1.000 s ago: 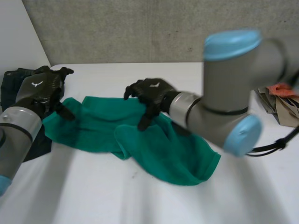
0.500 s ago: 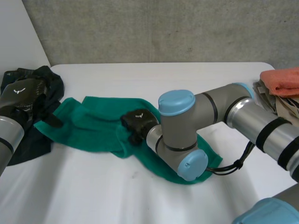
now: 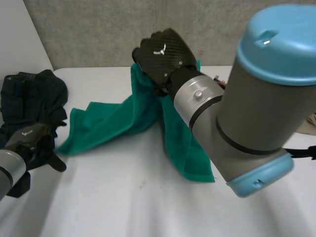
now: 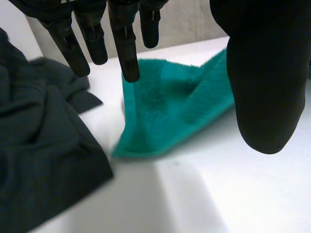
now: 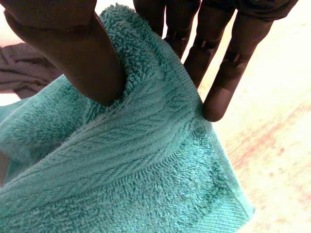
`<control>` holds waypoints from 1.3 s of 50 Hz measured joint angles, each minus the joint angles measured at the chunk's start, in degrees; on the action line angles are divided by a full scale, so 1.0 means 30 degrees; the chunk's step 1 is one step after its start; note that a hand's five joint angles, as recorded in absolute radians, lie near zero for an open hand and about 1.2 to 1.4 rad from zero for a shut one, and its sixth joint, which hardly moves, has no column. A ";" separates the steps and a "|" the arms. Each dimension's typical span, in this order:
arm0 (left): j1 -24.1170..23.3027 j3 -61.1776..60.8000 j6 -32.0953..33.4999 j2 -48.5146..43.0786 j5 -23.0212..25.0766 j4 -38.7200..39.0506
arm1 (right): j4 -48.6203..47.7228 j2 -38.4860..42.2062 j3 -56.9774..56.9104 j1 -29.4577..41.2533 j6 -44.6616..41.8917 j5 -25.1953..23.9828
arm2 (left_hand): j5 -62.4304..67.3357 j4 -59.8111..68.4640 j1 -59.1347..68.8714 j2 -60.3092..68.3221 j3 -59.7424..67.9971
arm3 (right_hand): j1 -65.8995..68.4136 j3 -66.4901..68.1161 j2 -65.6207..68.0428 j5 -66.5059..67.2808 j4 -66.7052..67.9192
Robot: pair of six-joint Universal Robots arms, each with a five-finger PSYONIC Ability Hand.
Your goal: Fold the laundry.
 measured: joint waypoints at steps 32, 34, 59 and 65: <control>-0.3820 0.0436 -0.2379 -0.2972 -0.1063 0.0551 | 0.0036 -0.2683 0.0124 0.1651 0.0550 0.0404 | 0.0000 0.0000 0.0000 0.0000 0.0000 | 0.0000 0.0002 0.0000 0.0000 0.0003; -0.4381 0.0714 -0.2857 -0.3292 -0.1423 0.0989 | 0.0084 -0.2870 0.0077 0.1796 0.0720 0.0418 | 0.0000 -0.0002 0.0002 0.0000 0.0000 | 0.0000 0.0002 0.0000 0.0000 0.0003; -1.0882 0.7427 -0.5860 -1.0048 -0.8390 0.3989 | 0.1985 -0.6247 0.0136 0.2132 0.4797 0.1166 | 0.3539 0.3771 0.3848 -0.2426 0.3523 | 0.0000 0.0002 0.0000 0.0002 0.0005; -1.1713 0.7734 -0.7407 -0.9986 -0.8157 0.3865 | 0.2038 -0.6295 0.0424 0.1813 0.5061 0.0992 | -0.0037 -0.0174 -0.0154 -0.6320 -0.0232 | 0.0000 0.0002 0.0000 0.0000 0.0006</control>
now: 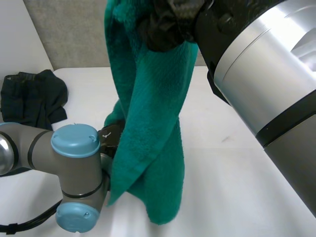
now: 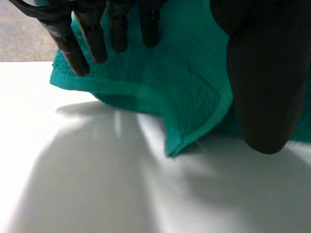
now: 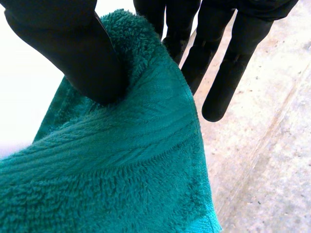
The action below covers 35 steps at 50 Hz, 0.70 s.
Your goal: Fold the laundry.
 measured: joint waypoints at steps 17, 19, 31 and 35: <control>-0.0699 0.0786 -0.1498 0.0500 0.3350 0.0414 | -0.0362 -0.0654 0.1254 0.0141 0.0365 -0.0782 | 0.0302 0.0403 0.0601 0.0508 0.0388 | 0.0000 0.0000 0.0000 0.0002 0.0002; -0.0974 0.1133 -0.1838 0.0120 0.3675 0.0279 | -0.0401 -0.0636 0.1285 0.0000 0.0437 -0.0786 | 0.1341 0.1509 0.2004 0.1804 0.1779 | 0.0000 0.0000 0.0000 0.0002 0.0000; 0.0789 0.1701 -0.2243 0.1356 0.1128 -0.1730 | -0.0446 -0.0610 0.2549 -0.3653 -0.0248 -0.1322 | 1.7438 1.8995 1.8288 1.8845 1.8657 | 0.0000 0.0034 0.0000 0.0002 0.0000; 0.2730 0.0369 -0.0478 0.4484 0.1879 -0.1946 | -0.0454 -0.0367 0.3518 -0.6170 -0.1959 -0.2367 | 1.7440 1.8996 1.8288 1.8856 1.8656 | 0.0000 0.0090 0.0000 0.0002 0.0000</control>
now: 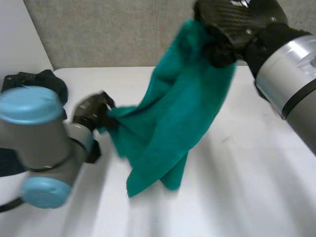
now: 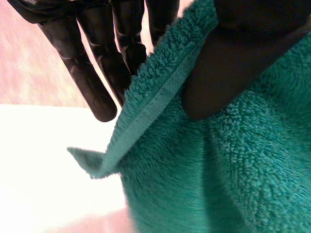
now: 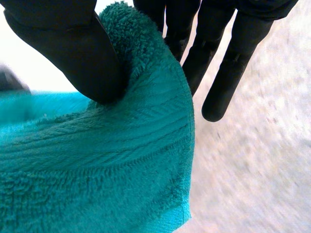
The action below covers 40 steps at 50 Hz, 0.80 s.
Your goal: Fold the laundry.
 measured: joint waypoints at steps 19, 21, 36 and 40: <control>0.2922 -0.0386 1.3089 0.2490 0.3581 -0.2637 | -0.4501 0.7242 0.1289 -0.3668 -0.7586 -0.2696 | 0.0000 0.0017 0.0000 0.0046 0.0090 | 0.0000 0.0000 0.0000 0.0002 0.0002; 0.2930 0.0627 1.3720 0.1521 0.3532 -0.2562 | -0.5509 0.8095 0.0500 -0.3618 -0.7622 -0.2256 | -0.0002 0.0018 0.0000 0.0049 0.0093 | 0.0000 0.0000 0.0000 0.0171 0.0002; 0.2703 1.0324 1.3562 -0.1956 0.3877 0.3731 | -2.1531 1.0311 -0.3707 -0.2615 -0.3181 -0.0828 | -0.0002 0.0084 0.0000 0.0070 0.0143 | 0.0002 0.0000 0.0000 0.1030 0.0003; 0.2565 0.8960 1.3291 -0.1368 0.3357 0.5219 | -2.2879 1.0170 -0.2604 -0.2713 -0.2537 -0.1213 | 0.0000 0.0084 0.0000 0.0070 0.0143 | 0.0002 0.0000 0.0000 0.1064 0.0003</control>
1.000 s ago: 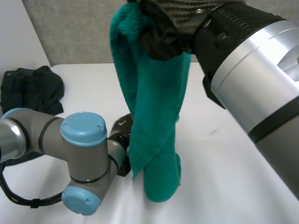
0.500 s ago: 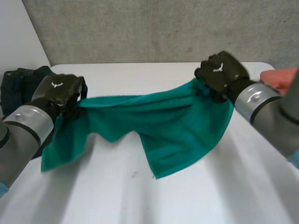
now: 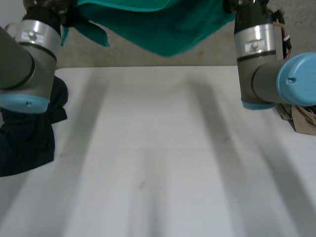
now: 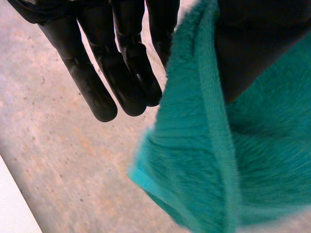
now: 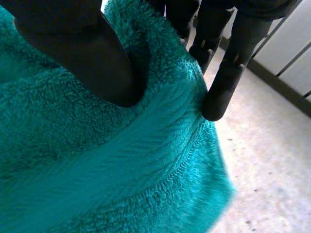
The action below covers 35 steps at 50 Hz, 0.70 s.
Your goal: Fold the laundry.
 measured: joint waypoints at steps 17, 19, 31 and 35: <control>-0.0621 -1.1442 0.1941 -0.0809 0.0782 0.0096 | 1.1586 -0.0248 0.7323 -0.0930 -0.2738 -0.2732 | -0.6436 -0.7714 -0.7385 -0.7746 -0.7442 | -0.0394 -0.1112 -0.0926 -0.0897 -0.1215; -0.0629 -1.1980 0.2511 -0.0972 0.0465 -0.0176 | 1.2779 -0.0169 0.7608 -0.0980 -0.3362 -0.2764 | -0.8205 -0.9459 -0.8844 -0.9409 -0.9236 | -0.1592 -0.2805 -0.2603 -0.2754 -0.2931; -0.0251 -1.3202 0.2983 0.1050 -0.0388 -0.3470 | 1.8270 -0.0867 0.6946 -0.1428 -0.2155 -0.1719 | -1.4713 -1.5920 -1.4887 -1.5699 -1.5557 | -1.3474 -1.4943 -1.4585 -1.5345 -1.5229; 0.0124 -1.3536 0.1895 0.2561 0.0245 -0.4652 | 1.9853 -0.1357 0.6375 -0.1743 -0.0336 -0.1573 | -1.5664 -1.6739 -1.5622 -1.6562 -1.6480 | -1.3723 -1.5146 -1.4650 -1.5784 -1.5484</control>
